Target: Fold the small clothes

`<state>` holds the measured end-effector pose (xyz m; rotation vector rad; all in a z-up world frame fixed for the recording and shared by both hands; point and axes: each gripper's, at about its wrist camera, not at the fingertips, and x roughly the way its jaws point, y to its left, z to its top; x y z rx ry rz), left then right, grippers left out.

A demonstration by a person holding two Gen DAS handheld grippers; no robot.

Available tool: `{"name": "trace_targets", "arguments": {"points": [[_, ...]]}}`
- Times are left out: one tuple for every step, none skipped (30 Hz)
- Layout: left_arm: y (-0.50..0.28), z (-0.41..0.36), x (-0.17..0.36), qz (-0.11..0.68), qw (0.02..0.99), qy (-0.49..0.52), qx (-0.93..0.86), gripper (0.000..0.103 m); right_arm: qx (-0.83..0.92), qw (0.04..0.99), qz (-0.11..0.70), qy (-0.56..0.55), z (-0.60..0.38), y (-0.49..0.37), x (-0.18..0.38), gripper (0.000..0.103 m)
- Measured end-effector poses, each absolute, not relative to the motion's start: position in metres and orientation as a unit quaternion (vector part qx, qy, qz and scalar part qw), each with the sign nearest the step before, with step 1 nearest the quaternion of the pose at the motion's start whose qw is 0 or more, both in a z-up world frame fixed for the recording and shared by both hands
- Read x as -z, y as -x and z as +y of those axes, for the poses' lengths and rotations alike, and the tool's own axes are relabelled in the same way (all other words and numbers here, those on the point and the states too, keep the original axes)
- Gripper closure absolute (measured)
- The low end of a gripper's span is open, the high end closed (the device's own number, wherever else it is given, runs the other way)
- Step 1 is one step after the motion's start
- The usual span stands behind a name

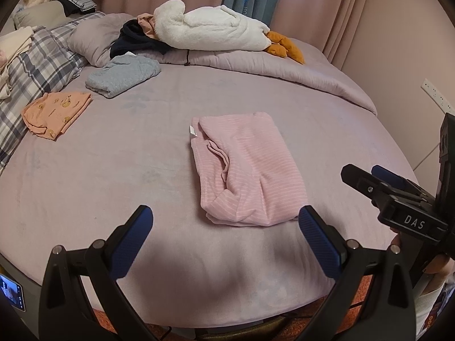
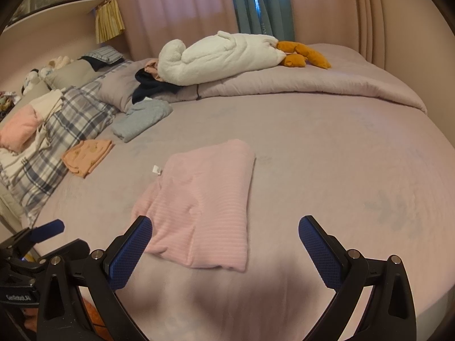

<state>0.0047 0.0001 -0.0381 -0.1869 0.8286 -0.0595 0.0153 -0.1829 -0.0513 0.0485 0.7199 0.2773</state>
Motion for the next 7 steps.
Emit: {"name": "trace_targets", "arguments": {"points": [[-0.0047, 0.0001, 0.0381, 0.402, 0.911, 0.091, 0.028, 0.001, -0.134, 0.926, 0.351, -0.023, -0.1832, -0.0158, 0.0514, 0.001], [-0.0046, 0.0, 0.0381, 0.402, 0.911, 0.091, 0.028, 0.001, -0.134, 0.926, 0.351, -0.023, -0.1833, -0.0161, 0.0515, 0.001], [-0.0044, 0.0002, 0.0381, 0.402, 0.911, 0.09, 0.028, 0.001, -0.133, 0.926, 0.352, -0.023, -0.1832, -0.0156, 0.0519, 0.001], [-0.0039, -0.0003, 0.0379, 0.402, 0.911, 0.091, 0.028, 0.001, -0.134, 0.926, 0.353, -0.024, -0.1838, -0.0164, 0.052, 0.001], [-0.0044, 0.0002, 0.0379, 0.403, 0.91, 0.09, 0.028, 0.001, -0.135, 0.925, 0.354, -0.025, -0.1845, -0.0171, 0.0521, 0.001], [-0.0043, 0.0003, 0.0376, 0.403, 0.91, 0.09, 0.029, 0.001, -0.135, 0.925, 0.354, -0.025, -0.1849, -0.017, 0.0523, 0.001], [-0.0046, 0.0005, 0.0379, 0.402, 0.911, 0.09, 0.029, 0.001, -0.135, 0.925, 0.354, -0.025, -0.1847, -0.0163, 0.0525, 0.001]]}}
